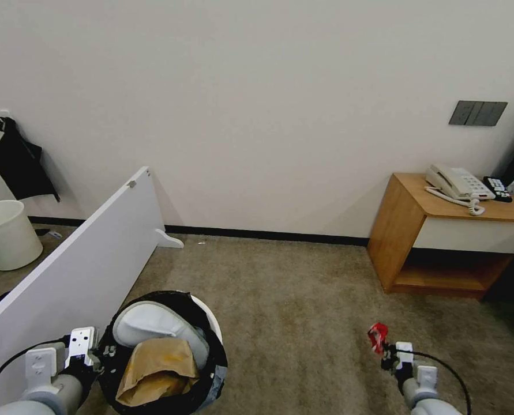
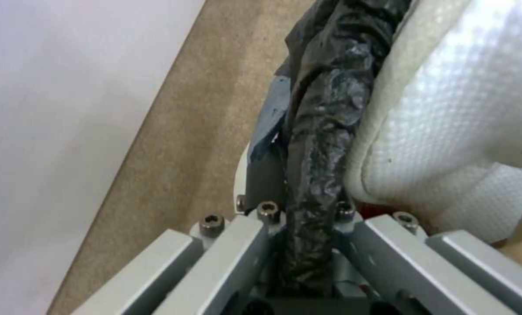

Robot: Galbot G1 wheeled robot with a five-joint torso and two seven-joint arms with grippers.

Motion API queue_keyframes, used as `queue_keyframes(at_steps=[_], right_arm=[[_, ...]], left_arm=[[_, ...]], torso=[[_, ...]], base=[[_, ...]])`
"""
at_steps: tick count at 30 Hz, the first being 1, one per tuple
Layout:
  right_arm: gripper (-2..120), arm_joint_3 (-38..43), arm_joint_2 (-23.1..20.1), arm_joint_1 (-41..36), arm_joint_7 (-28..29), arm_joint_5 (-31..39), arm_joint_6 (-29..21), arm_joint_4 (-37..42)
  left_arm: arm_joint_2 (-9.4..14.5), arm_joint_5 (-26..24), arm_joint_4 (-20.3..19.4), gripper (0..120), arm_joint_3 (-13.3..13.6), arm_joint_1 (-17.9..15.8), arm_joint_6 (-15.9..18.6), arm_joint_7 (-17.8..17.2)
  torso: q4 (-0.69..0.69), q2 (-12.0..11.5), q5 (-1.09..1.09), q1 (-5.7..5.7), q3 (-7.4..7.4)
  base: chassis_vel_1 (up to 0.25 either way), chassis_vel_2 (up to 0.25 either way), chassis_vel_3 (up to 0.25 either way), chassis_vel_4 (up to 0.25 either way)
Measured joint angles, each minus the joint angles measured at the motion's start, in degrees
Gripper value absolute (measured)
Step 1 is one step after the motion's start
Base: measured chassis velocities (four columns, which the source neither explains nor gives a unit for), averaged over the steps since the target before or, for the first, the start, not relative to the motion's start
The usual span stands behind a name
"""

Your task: Pick up the trash bin, then pick up the garbage from the floor and place it into the trash bin.

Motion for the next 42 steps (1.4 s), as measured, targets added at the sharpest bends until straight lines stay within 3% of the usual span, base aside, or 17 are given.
queue_keyframes(at_steps=[7, 9, 16, 18, 19, 21, 23, 25, 26, 27, 29, 31, 35, 42], right_arm=[[0, 1.5, -3.4, -1.6, -2.6, 5.2, 4.7, 11.2], [0, 1.4, -5.7, -2.0, -7.5, 8.9, 8.7, 16.3], [0, 0.9, -8.7, -1.8, -13.7, 16.2, 12.7, 21.7], [0, 0.3, -11.0, -1.1, -18.6, 23.1, 14.6, 25.1], [0, 0.3, -11.0, -1.1, -18.6, 23.1, 14.6, 25.1], [0, -0.8, -12.7, 0.9, -22.5, 27.2, 16.1, 26.8], [0, -1.6, -13.1, 2.3, -23.7, 28.5, 16.4, 27.0], [0, -4.7, -13.8, 7.1, -26.1, 31.7, 17.1, 26.9], [0, -4.7, -13.8, 7.1, -26.1, 31.7, 17.1, 26.9], [0, -6.8, -14.1, 9.7, -27.4, 33.3, 17.5, 26.6], [0, -8.2, -14.4, 11.3, -28.6, 34.5, 17.6, 26.4], [0, -11.7, -15.4, 14.3, -32.2, 37.3, 17.6, 25.9], [0, -17.9, -16.5, 18.2, -37.1, 39.4, 18.3, 24.8], [0, -27.5, -16.3, 24.4, -39.1, 39.8, 18.7, 23.2]], left_arm=[[0.5, -1.4, -0.2, 0, 0.3, -0.2, 0.0, -0.7], [0.9, -1.9, -0.2, 0, 0.7, -0.1, 0.0, -0.9], [2.3, -3.3, -0.3, 0, 1.4, -0.6, 0.0, -1.6], [4.4, -5.1, -0.2, 0, 2.7, -2.1, 0.0, -1.9], [4.4, -5.1, -0.2, 0, 2.7, -2.1, 0.0, -1.9], [7.0, -6.8, 0.6, 0, 4.6, -4.2, 0.0, -2.3], [7.9, -7.2, 1.2, 0, 5.5, -5.3, 0.0, -2.4], [9.9, -8.7, 2.5, 0, 8.8, -8.4, 0.0, -2.9], [9.9, -8.7, 2.5, 0, 8.8, -8.4, 0.0, -2.9], [11.3, -9.8, 3.4, 0, 11.1, -10.4, 0.0, -3.0], [12.0, -10.3, 4.0, 0, 12.4, -11.6, 0.0, -3.1], [13.5, -11.5, 5.5, 0, 15.2, -14.7, 0.0, -3.7], [14.4, -12.9, 7.3, 0, 17.8, -18.1, 0.0, -3.8], [14.2, -13.4, 8.1, 0, 19.1, -20.4, 0.0, -3.8]], torso=[[0.01, 0.0, -0.02, 0.00, 0.00], [0.01, 0.0, -0.01, 0.00, 0.00], [0.02, 0.0, -0.01, 0.00, 0.00], [0.00, 0.0, -0.02, 0.00, 0.00], [0.00, 0.0, -0.02, 0.00, 0.00], [0.01, 0.0, -0.02, 0.00, -0.01], [0.00, 0.0, -0.02, 0.00, 0.00], [0.01, 0.0, -0.01, 0.00, 0.00], [0.01, 0.0, -0.01, 0.00, 0.00], [0.04, 0.0, -0.03, 0.00, 0.00], [0.02, 0.0, -0.03, 0.00, 0.00], [0.00, 0.0, -0.02, 0.00, 0.00], [0.00, 0.0, -0.02, 0.00, 0.00], [0.01, 0.0, -0.02, 0.00, 0.00]], base=[[0.000, 0.000, 0.000, 0.000], [0.000, 0.000, 0.000, 0.000], [0.000, 0.000, 0.000, 0.000], [0.000, 0.000, 0.000, 0.000], [0.000, 0.000, 0.000, 0.000], [0.000, 0.000, 0.000, 0.000], [0.000, 0.000, 0.000, 0.000], [0.000, 0.000, 0.000, 0.000], [0.000, 0.000, 0.000, 0.000], [0.000, 0.000, 0.000, 0.000], [0.000, 0.000, 0.000, 0.000], [0.000, 0.000, 0.000, 0.000], [0.000, 0.000, 0.000, 0.000], [0.000, 0.000, 0.000, 0.000]])
